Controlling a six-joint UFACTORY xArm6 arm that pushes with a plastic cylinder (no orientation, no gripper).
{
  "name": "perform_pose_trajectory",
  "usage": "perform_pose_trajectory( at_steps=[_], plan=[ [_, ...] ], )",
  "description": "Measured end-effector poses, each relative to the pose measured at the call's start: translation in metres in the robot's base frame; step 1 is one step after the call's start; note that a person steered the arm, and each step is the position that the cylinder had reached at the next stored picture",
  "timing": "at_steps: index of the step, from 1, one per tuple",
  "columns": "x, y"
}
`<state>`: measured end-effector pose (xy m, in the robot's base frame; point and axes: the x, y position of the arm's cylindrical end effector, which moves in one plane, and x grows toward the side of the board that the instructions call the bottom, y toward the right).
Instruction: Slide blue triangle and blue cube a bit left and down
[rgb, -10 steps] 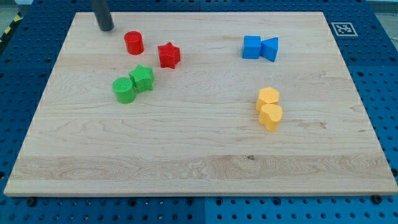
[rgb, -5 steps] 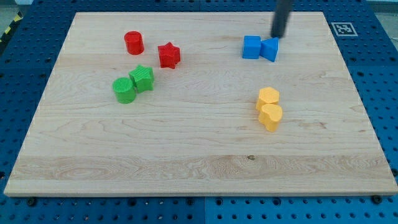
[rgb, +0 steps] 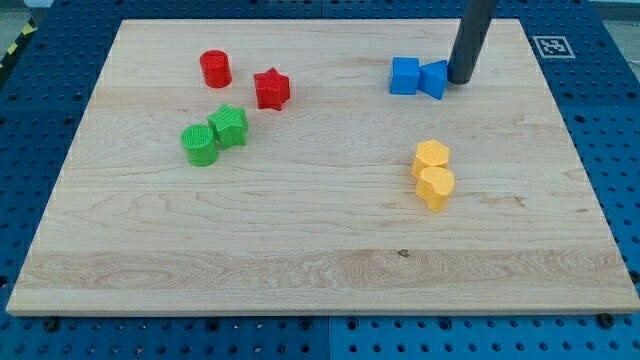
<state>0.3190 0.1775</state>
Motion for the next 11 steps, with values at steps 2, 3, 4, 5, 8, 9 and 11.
perform_pose_trajectory(
  at_steps=[2, 3, 4, 5, 8, 9, 11],
  plan=[
    [0.0, -0.013],
    [0.0, -0.022],
    [-0.011, -0.025],
    [-0.018, -0.027],
    [-0.018, -0.069],
    [-0.018, -0.073],
    [-0.015, -0.094]
  ],
)
